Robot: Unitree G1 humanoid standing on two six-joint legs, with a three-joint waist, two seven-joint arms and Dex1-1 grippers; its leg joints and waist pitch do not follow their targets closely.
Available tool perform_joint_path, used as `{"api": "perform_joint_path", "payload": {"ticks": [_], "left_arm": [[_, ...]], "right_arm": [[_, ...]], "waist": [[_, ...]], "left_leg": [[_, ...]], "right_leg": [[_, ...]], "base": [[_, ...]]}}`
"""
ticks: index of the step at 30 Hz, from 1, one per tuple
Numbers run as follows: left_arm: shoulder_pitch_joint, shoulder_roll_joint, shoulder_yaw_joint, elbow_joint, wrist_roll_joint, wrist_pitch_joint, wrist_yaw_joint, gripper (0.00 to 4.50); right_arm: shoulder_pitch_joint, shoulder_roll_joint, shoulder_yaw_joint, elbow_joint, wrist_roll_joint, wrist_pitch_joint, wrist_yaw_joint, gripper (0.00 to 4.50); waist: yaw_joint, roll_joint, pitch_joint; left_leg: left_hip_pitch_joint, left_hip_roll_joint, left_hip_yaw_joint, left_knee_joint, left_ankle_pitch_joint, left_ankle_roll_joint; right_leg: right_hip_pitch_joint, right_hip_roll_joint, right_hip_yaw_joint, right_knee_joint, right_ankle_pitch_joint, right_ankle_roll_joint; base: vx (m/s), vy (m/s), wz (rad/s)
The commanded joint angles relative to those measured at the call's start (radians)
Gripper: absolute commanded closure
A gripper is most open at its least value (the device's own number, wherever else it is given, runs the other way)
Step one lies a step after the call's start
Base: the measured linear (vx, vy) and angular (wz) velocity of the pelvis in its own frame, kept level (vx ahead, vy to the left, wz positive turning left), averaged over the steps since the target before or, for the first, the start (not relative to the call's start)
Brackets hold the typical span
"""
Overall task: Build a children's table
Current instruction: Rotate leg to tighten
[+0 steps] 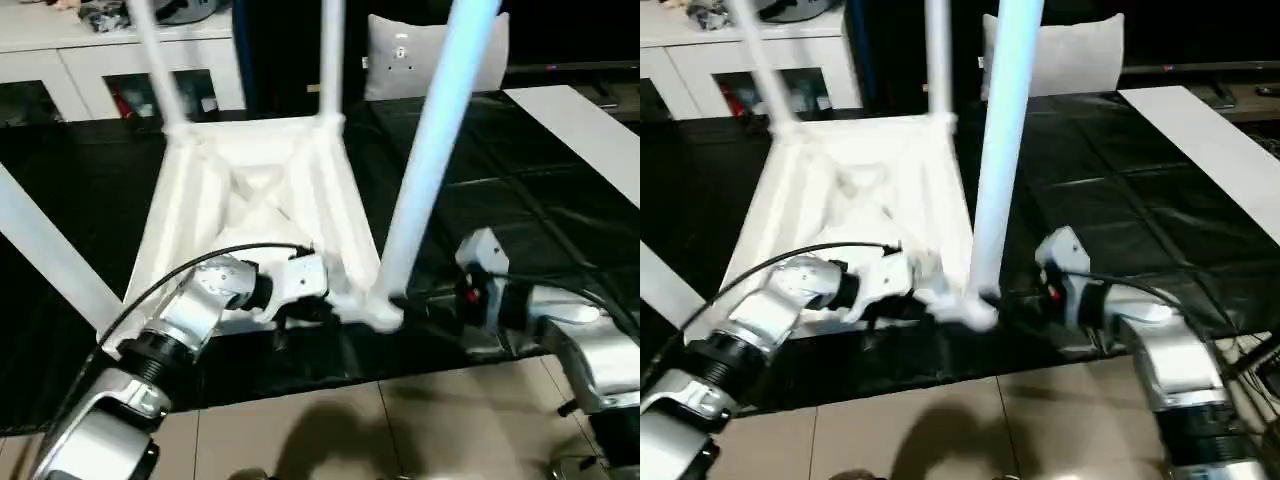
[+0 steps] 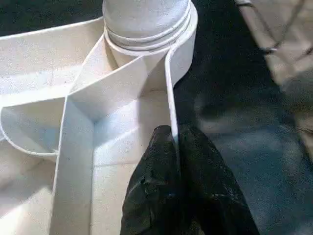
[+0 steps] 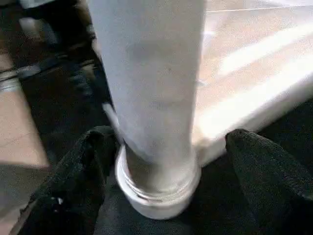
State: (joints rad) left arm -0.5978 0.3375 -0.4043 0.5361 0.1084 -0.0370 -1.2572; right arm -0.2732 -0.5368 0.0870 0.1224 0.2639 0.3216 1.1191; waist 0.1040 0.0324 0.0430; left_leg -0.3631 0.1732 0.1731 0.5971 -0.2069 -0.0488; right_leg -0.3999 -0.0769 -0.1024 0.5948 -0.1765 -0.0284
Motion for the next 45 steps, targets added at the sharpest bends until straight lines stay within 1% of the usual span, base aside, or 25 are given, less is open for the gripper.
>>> {"api": "perform_joint_path", "payload": {"ticks": [1,3,4,6,8,9,13,16,20,24,26,27,28,29,30,31,32,33,35,36,37,38,40,41,45], "left_arm": [[-0.005,-0.007,-0.072,-0.002,-0.006,-0.059,-0.092,4.5],[-0.008,0.005,-0.09,0.005,-0.01,-0.096,-0.141,4.5],[-0.008,0.005,-0.09,0.005,-0.01,-0.096,-0.141,4.5],[-0.01,0.02,-0.108,0.013,-0.002,-0.126,-0.18,4.5],[-0.017,0.035,-0.123,0.026,0.015,-0.155,-0.203,4.5],[-0.019,0.037,-0.124,0.03,0.018,-0.161,-0.206,4.5],[-0.02,0.037,-0.12,0.031,0.013,-0.161,-0.215,4.5],[-0.02,0.036,-0.12,0.039,0.006,-0.17,-0.222,4.5],[-0.019,0.035,-0.119,0.044,0.004,-0.175,-0.222,4.5],[-0.011,0.025,-0.104,0.041,-0.016,-0.143,-0.216,4.5],[0.0,0.006,-0.071,0.016,-0.04,-0.056,-0.176,4.5],[0.002,0.001,-0.063,0.009,-0.043,-0.033,-0.162,4.5],[0.006,-0.011,-0.048,-0.004,-0.047,0.013,-0.127,4.5],[0.011,-0.025,-0.03,-0.017,-0.056,0.056,-0.092,4.5],[0.014,-0.033,-0.022,-0.024,-0.061,0.077,-0.075,4.5],[0.015,-0.037,-0.017,-0.028,-0.065,0.088,-0.067,4.5],[0.018,-0.05,-0.009,-0.045,-0.062,0.132,-0.033,4.5],[0.02,-0.063,-0.001,-0.059,-0.06,0.169,-0.002,4.5],[0.021,-0.08,0.006,-0.073,-0.058,0.206,0.035,4.5],[0.02,-0.107,0.015,-0.086,-0.055,0.243,0.077,4.5],[0.018,-0.126,0.021,-0.099,-0.048,0.276,0.108,4.5],[0.016,-0.144,0.027,-0.108,-0.041,0.301,0.14,4.5],[0.011,-0.176,0.037,-0.116,-0.027,0.331,0.202,4.5],[0.008,-0.192,0.041,-0.116,-0.022,0.34,0.233,4.5],[0.005,-0.229,0.044,-0.119,-0.004,0.363,0.31,4.5]], "right_arm": [[-0.006,-0.021,0.016,-0.007,0.019,-0.01,0.06,0.92],[-0.011,-0.038,0.03,0.0,0.031,-0.014,0.102,0.96],[-0.011,-0.038,0.03,0.0,0.031,-0.014,0.102,1.18],[-0.015,-0.049,0.043,0.005,0.039,-0.014,0.135,1.33],[-0.018,-0.045,0.05,0.0,0.057,0.001,0.174,1.45],[-0.019,-0.044,0.052,-0.001,0.061,0.005,0.183,1.61],[-0.018,-0.041,0.071,-0.013,0.073,0.026,0.211,1.85],[-0.019,-0.043,0.086,-0.013,0.09,0.04,0.236,2.04],[-0.019,-0.041,0.089,-0.011,0.095,0.043,0.242,2.33],[-0.01,-0.033,0.08,-0.018,0.108,0.053,0.234,2.43],[-0.008,0.0,0.058,-0.015,0.09,0.07,0.144,2.44],[-0.009,0.008,0.055,-0.011,0.079,0.07,0.117,2.45],[-0.011,0.027,0.051,-0.003,0.053,0.064,0.056,2.45],[-0.015,0.053,0.043,0.004,0.029,0.061,-0.011,2.46],[-0.017,0.067,0.038,0.006,0.02,0.06,-0.045,2.46],[-0.018,0.075,0.035,0.007,0.015,0.061,-0.063,2.48],[-0.032,0.11,0.025,0.014,-0.002,0.071,-0.136,2.5],[-0.047,0.141,0.019,0.023,-0.023,0.083,-0.208,2.51],[-0.067,0.18,0.011,0.034,-0.046,0.101,-0.292,2.53],[-0.093,0.23,-0.001,0.05,-0.062,0.132,-0.388,2.53],[-0.107,0.26,-0.007,0.058,-0.071,0.149,-0.441,2.54],[-0.12,0.287,-0.013,0.068,-0.083,0.16,-0.494,2.54],[-0.136,0.329,-0.023,0.084,-0.102,0.167,-0.573,2.55],[-0.143,0.347,-0.028,0.092,-0.109,0.167,-0.606,2.55],[-0.153,0.388,-0.034,0.116,-0.145,0.135,-0.69,2.55]], "waist": [[0.0,-0.014,-0.065],[0.01,-0.013,-0.068],[0.012,-0.013,-0.068],[0.015,-0.015,-0.067],[0.016,-0.019,-0.064],[0.017,-0.018,-0.064],[0.018,-0.022,-0.063],[0.019,-0.022,-0.064],[0.019,-0.022,-0.067],[0.02,-0.019,-0.066],[0.019,-0.018,-0.066],[0.016,-0.015,-0.063],[0.012,-0.017,-0.063],[0.008,-0.018,-0.059],[0.002,-0.016,-0.055],[-0.001,-0.018,-0.053],[-0.007,-0.02,-0.052],[-0.017,-0.022,-0.052],[-0.039,-0.02,-0.049],[-0.054,-0.031,-0.051],[-0.057,-0.026,-0.05],[-0.068,-0.025,-0.05],[-0.072,-0.024,-0.053],[-0.075,-0.026,-0.054],[-0.068,-0.022,-0.063]], "left_leg": [[0.005,0.067,-0.017,-0.061,-0.082,0.11],[0.006,0.069,-0.016,-0.057,-0.066,0.12],[0.005,0.069,-0.017,-0.057,-0.062,0.123],[0.005,0.07,-0.016,-0.057,-0.073,0.128],[0.005,0.069,-0.016,-0.059,-0.09,0.119],[0.006,0.068,-0.016,-0.06,-0.102,0.11],[0.004,0.068,-0.016,-0.061,-0.104,0.095],[0.003,0.067,-0.016,-0.06,-0.092,0.094],[0.003,0.068,-0.016,-0.058,-0.07,0.101],[0.003,0.066,-0.016,-0.058,-0.08,0.097],[0.003,0.066,-0.015,-0.059,-0.082,0.09],[0.003,0.066,-0.017,-0.061,-0.093,0.083],[0.003,0.065,-0.016,-0.062,-0.102,0.077],[0.004,0.061,-0.017,-0.062,-0.12,0.065],[0.005,0.059,-0.018,-0.065,-0.139,0.052],[0.004,0.057,-0.019,-0.067,-0.15,0.046],[0.005,0.052,-0.02,-0.068,-0.168,0.038],[0.006,0.054,-0.022,-0.071,-0.176,0.03],[-0.001,0.05,-0.027,-0.073,-0.192,0.016],[-0.003,0.046,-0.026,-0.071,-0.193,0.019],[-0.001,0.045,-0.027,-0.07,-0.195,0.019],[-0.001,0.043,-0.026,-0.068,-0.195,0.019],[0.002,0.043,-0.025,-0.065,-0.179,0.027],[0.003,0.044,-0.022,-0.065,-0.166,0.034],[-0.001,0.049,-0.019,-0.061,-0.088,0.063]], "right_leg": [[0.058,-0.086,0.062,-0.067,-0.199,-0.182],[0.056,-0.086,0.062,-0.058,-0.143,-0.205],[0.057,-0.086,0.062,-0.057,-0.131,-0.209],[0.056,-0.088,0.062,-0.056,-0.131,-0.214],[0.057,-0.089,0.061,-0.061,-0.17,-0.206],[0.057,-0.09,0.061,-0.064,-0.201,-0.197],[0.057,-0.09,0.061,-0.067,-0.241,-0.178],[0.057,-0.09,0.061,-0.066,-0.236,-0.173],[0.057,-0.089,0.061,-0.06,-0.191,-0.184],[0.057,-0.089,0.06,-0.062,-0.209,-0.183],[0.058,-0.089,0.061,-0.062,-0.211,-0.184],[0.056,-0.088,0.059,-0.067,-0.229,-0.183],[0.057,-0.088,0.059,-0.068,-0.242,-0.18],[0.056,-0.089,0.058,-0.075,-0.291,-0.167],[0.055,-0.091,0.057,-0.082,-0.357,-0.151],[0.057,-0.09,0.055,-0.087,-0.391,-0.139],[0.059,-0.089,0.053,-0.096,-0.452,-0.112],[0.056,-0.089,0.053,-0.095,-0.471,-0.105],[0.061,-0.086,0.047,-0.1,-0.503,-0.086],[0.061,-0.085,0.048,-0.101,-0.505,-0.078],[0.057,-0.084,0.047,-0.101,-0.508,-0.081],[0.057,-0.084,0.046,-0.105,-0.518,-0.08],[0.053,-0.082,0.049,-0.105,-0.491,-0.085],[0.051,-0.081,0.052,-0.101,-0.457,-0.099],[0.057,-0.079,0.058,-0.079,-0.272,-0.156]], "base": [[0.0,0.0,0.0],[0.0,0.0,0.0],[0.0,0.0,0.0],[0.0,0.0,0.0],[0.0,0.0,0.0],[0.0,0.0,0.0],[0.0,0.0,0.0],[0.0,0.0,0.0],[0.0,0.0,0.0],[0.0,0.0,0.0],[0.0,0.0,0.0],[0.0,0.0,0.0],[0.0,0.0,0.0],[0.0,0.0,0.0],[0.0,0.0,0.0],[0.0,0.0,0.0],[0.0,0.0,0.0],[0.0,0.0,0.0],[0.0,0.0,0.0],[0.0,0.0,0.0],[0.0,0.0,0.0],[0.0,0.0,0.0],[0.0,0.0,0.0],[0.0,0.0,0.0],[0.0,0.0,0.0]]}}
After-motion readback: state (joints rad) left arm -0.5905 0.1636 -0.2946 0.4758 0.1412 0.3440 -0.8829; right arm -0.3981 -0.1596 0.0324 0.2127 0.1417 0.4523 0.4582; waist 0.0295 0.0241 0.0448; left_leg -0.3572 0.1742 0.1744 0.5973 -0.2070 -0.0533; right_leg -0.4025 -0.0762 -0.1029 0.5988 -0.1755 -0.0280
